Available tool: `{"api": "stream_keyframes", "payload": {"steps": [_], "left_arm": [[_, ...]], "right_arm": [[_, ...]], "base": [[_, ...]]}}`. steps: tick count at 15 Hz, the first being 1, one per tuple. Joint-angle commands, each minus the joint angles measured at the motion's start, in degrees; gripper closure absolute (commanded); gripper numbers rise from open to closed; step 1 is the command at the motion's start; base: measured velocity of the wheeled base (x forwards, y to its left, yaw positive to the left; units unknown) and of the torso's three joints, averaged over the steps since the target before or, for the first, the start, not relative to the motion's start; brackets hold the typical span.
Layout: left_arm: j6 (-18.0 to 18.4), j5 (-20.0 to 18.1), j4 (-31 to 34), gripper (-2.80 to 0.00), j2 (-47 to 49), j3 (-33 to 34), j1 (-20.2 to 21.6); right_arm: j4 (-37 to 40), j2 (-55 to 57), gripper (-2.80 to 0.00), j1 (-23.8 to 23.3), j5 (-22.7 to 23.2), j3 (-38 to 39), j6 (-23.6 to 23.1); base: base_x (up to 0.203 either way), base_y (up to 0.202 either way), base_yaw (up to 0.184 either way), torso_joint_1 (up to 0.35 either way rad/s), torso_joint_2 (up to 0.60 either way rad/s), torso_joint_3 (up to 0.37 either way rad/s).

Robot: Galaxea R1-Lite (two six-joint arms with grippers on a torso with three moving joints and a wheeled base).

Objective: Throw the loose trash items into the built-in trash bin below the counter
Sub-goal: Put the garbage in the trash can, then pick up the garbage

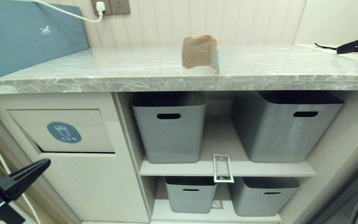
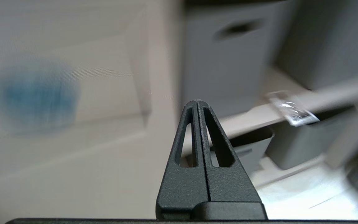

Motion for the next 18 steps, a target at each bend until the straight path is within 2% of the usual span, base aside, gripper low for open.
{"api": "stream_keyframes", "payload": {"steps": [1,4,6,11,15,18], "left_arm": [[7.0,-3.1,-0.4,0.0,0.7,-7.7,-5.3],[9.0,-4.3,-0.8,0.0,7.7,-22.7,-10.2],[9.7,-4.4,-1.0,0.0,13.7,-32.1,-11.8],[9.5,-4.5,-3.9,0.0,26.5,-48.0,-16.4],[9.0,-4.6,-6.6,0.0,35.9,-57.4,-20.3],[9.5,-4.6,-7.3,0.0,39.3,-57.1,-23.1]], "right_arm": [[0.0,0.0,0.0,0.0,0.0,0.0,0.0],[0.0,0.0,0.0,0.0,0.0,0.0,0.0],[0.0,-0.1,0.0,0.0,0.0,0.0,0.0],[0.0,-0.1,0.0,0.0,0.0,0.0,0.0],[0.0,-0.1,0.0,0.0,0.0,0.0,0.0],[0.0,-0.1,0.0,0.0,0.0,0.0,0.0]], "base": [[0.0,0.0,0.0,0.0,0.0,0.0],[0.0,0.0,0.0,0.0,0.0,0.0],[0.0,0.0,0.0,0.0,0.0,0.0],[0.0,0.0,0.0,0.0,0.0,0.0],[0.0,0.0,0.0,0.0,0.0,0.0],[0.0,0.0,0.0,0.0,0.0,0.0]]}}
